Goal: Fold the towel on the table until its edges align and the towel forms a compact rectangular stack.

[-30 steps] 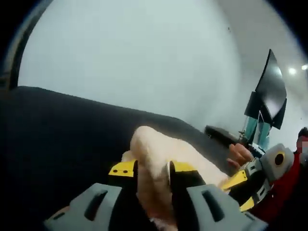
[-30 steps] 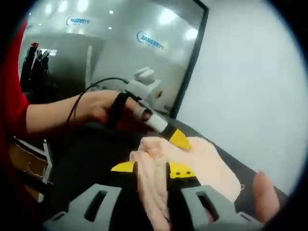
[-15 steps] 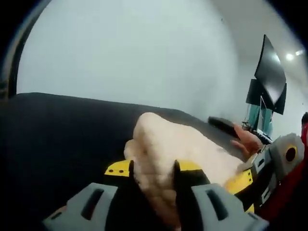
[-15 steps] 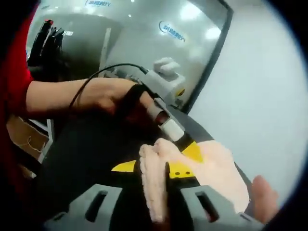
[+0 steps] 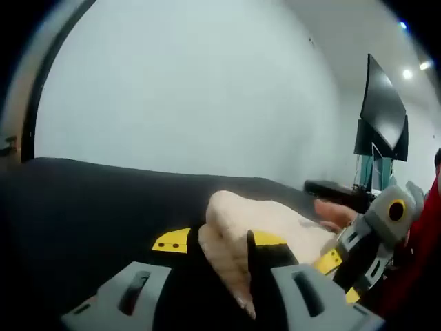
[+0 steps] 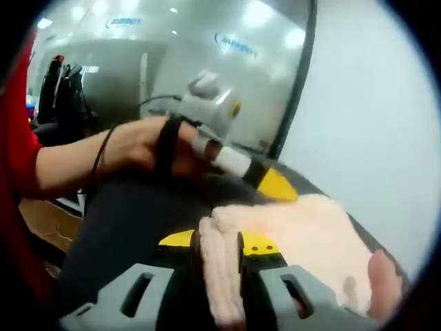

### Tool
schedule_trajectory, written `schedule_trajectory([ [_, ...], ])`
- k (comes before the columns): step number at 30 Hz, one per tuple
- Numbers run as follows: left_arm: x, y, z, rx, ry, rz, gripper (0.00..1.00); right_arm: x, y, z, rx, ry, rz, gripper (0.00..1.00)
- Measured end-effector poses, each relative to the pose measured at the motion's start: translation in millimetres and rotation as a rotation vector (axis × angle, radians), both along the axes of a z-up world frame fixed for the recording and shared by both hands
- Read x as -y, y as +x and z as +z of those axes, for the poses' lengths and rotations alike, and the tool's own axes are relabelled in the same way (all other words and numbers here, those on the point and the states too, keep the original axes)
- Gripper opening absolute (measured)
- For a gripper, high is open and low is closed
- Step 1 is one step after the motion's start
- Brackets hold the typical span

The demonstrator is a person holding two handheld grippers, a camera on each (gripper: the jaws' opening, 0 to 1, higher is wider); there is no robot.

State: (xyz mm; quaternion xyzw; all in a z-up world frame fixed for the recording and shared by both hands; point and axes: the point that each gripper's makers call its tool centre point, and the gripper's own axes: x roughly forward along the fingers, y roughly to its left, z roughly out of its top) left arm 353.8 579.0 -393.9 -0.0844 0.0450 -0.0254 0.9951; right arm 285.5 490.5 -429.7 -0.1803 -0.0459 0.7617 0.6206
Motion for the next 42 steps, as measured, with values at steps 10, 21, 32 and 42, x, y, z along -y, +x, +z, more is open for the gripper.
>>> schedule_trajectory([
  [10,78,19.1,41.0,0.122,0.370,-0.433,0.48,49,125,76.0,-0.338,0.182,-0.169,0.35],
  [21,74,43.4,-35.9,-0.129,0.270,-0.550,0.68,24,100,8.1,-0.340,0.010,-0.055,0.75],
  [32,70,45.7,-52.2,-0.169,0.146,-0.522,0.66,24,99,-9.3,-0.400,-0.057,-0.077,0.70],
  [42,101,8.1,42.6,0.265,0.036,-0.647,0.44,42,123,54.9,-0.505,0.202,-0.088,0.31],
])
